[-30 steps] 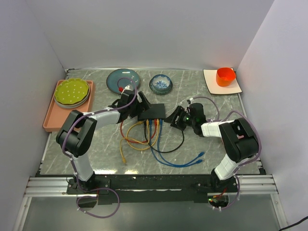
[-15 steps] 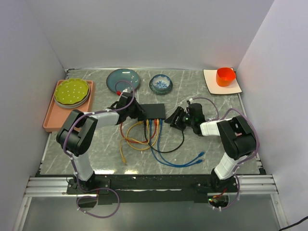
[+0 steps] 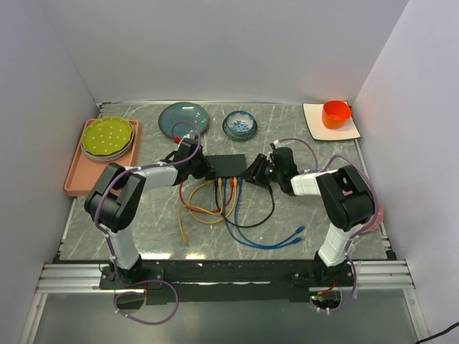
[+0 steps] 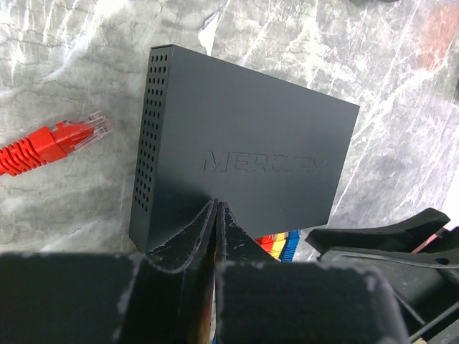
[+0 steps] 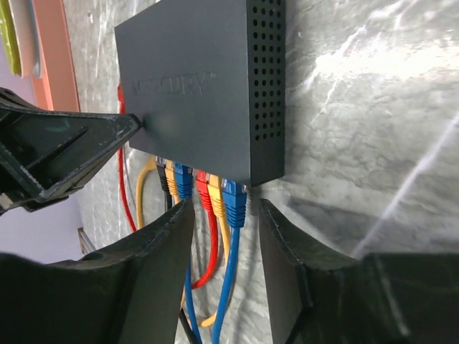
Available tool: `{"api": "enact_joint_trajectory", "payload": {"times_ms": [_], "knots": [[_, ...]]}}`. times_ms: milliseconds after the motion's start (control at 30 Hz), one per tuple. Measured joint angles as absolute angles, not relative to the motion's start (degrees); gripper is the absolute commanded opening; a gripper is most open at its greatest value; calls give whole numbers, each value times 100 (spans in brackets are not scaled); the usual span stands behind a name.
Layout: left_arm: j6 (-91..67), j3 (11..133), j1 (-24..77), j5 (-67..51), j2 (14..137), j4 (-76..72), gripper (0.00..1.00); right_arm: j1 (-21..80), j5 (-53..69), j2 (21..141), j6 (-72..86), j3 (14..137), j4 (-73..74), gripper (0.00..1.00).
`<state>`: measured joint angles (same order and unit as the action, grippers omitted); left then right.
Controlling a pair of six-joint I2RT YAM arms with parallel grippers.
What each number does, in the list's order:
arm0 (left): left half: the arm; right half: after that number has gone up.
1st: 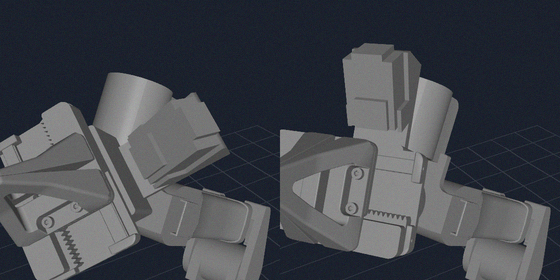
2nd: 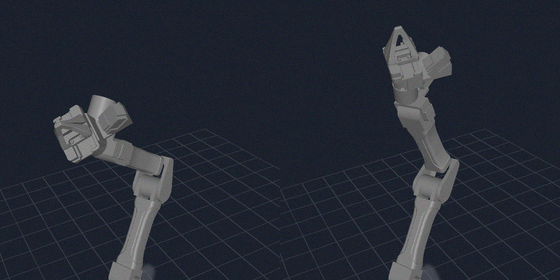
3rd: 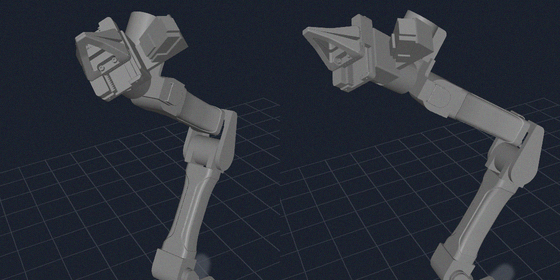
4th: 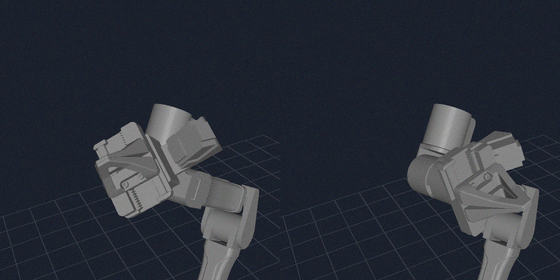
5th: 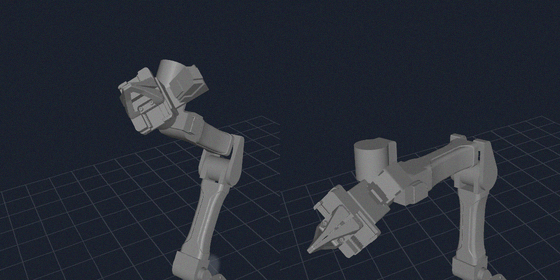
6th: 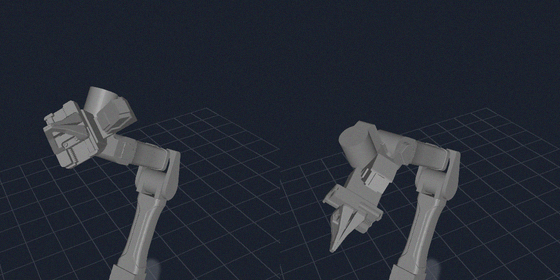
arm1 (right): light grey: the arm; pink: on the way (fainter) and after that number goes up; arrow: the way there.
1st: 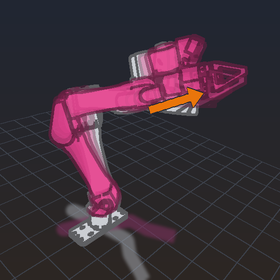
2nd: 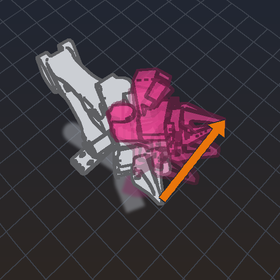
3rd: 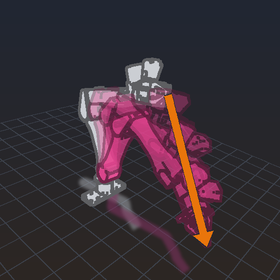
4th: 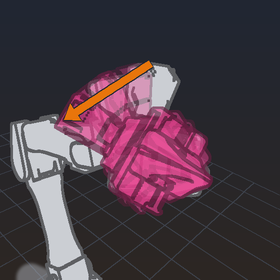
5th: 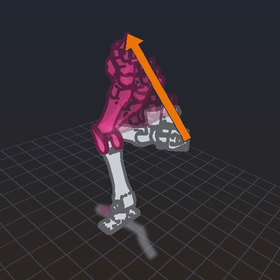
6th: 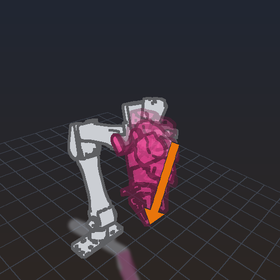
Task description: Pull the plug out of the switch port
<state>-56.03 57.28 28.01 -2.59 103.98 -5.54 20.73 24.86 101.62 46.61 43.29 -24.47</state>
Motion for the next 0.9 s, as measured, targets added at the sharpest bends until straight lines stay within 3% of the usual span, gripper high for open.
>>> {"api": "enact_joint_trajectory", "payload": {"times_ms": [900], "knots": [[-5603, 5841, 2799, -274, 10486, -515, 7, 2126, 2694, 10890, 5251, 4512, -3092, 38]]}}
